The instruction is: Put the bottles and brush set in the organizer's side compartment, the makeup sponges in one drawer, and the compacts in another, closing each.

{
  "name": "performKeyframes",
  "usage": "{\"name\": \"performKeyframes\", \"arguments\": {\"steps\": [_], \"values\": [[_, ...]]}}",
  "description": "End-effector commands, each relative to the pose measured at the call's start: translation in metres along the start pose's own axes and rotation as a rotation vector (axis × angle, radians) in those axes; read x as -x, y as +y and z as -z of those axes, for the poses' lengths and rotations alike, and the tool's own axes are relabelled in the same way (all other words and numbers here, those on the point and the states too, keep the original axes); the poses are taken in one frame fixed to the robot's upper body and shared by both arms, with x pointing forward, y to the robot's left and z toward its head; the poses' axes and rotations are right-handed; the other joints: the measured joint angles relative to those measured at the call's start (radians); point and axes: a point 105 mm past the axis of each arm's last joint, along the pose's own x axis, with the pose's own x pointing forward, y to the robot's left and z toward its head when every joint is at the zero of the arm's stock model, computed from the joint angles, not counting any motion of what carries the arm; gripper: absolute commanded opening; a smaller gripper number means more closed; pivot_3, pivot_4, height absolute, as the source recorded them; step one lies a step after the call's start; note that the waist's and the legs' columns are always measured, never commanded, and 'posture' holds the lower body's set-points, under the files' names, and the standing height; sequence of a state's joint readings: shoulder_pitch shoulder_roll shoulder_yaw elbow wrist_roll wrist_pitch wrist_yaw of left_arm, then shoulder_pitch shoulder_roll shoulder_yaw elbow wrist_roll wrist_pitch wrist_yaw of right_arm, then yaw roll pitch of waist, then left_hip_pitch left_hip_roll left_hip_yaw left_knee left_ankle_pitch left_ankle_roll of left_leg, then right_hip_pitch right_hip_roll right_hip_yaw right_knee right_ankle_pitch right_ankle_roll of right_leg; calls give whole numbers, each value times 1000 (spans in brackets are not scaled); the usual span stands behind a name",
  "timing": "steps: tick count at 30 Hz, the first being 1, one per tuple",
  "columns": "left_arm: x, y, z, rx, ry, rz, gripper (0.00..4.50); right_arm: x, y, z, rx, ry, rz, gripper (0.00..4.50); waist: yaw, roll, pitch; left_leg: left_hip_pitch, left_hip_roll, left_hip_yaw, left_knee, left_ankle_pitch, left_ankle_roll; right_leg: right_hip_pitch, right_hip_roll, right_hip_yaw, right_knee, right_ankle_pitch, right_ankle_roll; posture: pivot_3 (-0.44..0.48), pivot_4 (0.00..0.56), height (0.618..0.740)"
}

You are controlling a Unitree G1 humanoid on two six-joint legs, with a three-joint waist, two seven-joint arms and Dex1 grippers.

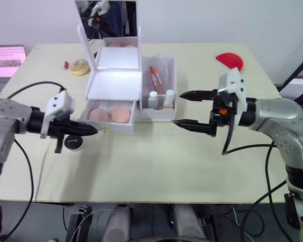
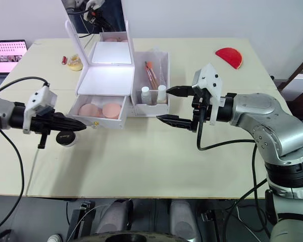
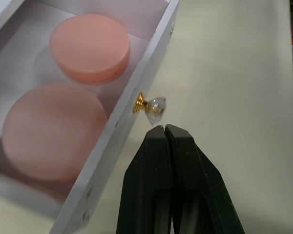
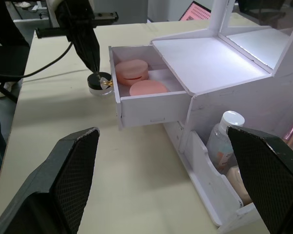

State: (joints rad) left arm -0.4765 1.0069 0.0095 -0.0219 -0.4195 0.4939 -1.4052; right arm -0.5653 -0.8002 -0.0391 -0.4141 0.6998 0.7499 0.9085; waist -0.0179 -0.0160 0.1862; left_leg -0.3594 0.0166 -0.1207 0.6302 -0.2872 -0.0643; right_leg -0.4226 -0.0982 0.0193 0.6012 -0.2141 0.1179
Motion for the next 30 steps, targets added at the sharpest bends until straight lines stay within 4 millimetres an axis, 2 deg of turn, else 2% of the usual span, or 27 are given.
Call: {"name": "performKeyframes", "arguments": {"steps": [1, 8, 12, 16, 24, 30], "values": [[-8, 8, -13, -47, -31, -79, 64, 1, 3, -13, 49, -34, 4, 4500, 1, 0, 0, 0, 0, 0, 0, 0, 0, 0, 0, 0, 0, 0, 0, 0, 150, 739], [-30, 20, -14, -47, -84, -169, 64, 1, 3, -13, 48, -35, 12, 4500, 4, 0, 0, 1, 0, 0, 1, 0, 0, 1, 0, 0, 1, 0, 0, 0, 150, 739], [-40, 35, -14, -42, -101, -250, 64, 1, 4, -13, 46, -38, 11, 4500, 10, 0, 0, 2, 0, 0, 2, 0, 0, 3, 0, 0, 1, 0, 0, 0, 150, 739], [-43, 48, -9, -45, -92, -311, 64, 0, 5, -14, 44, -39, 9, 4500, 5, 0, 0, 3, 0, 0, 3, 0, 0, 5, 0, 0, 0, 1, 1, 0, 150, 739], [-51, 58, -10, -52, -105, -349, 64, 0, 6, -13, 39, -38, 9, 4500, 3, 0, 0, 3, 0, 0, 2, 0, 0, 4, 0, 0, 0, 2, 1, 0, 150, 739], [-50, 67, -9, -61, -102, -390, 64, 1, 6, -13, 40, -37, 11, 4500, 6, 0, 0, 3, 0, 0, 3, 1, -1, 5, 0, 0, 0, 3, 1, 0, 150, 739]]}}
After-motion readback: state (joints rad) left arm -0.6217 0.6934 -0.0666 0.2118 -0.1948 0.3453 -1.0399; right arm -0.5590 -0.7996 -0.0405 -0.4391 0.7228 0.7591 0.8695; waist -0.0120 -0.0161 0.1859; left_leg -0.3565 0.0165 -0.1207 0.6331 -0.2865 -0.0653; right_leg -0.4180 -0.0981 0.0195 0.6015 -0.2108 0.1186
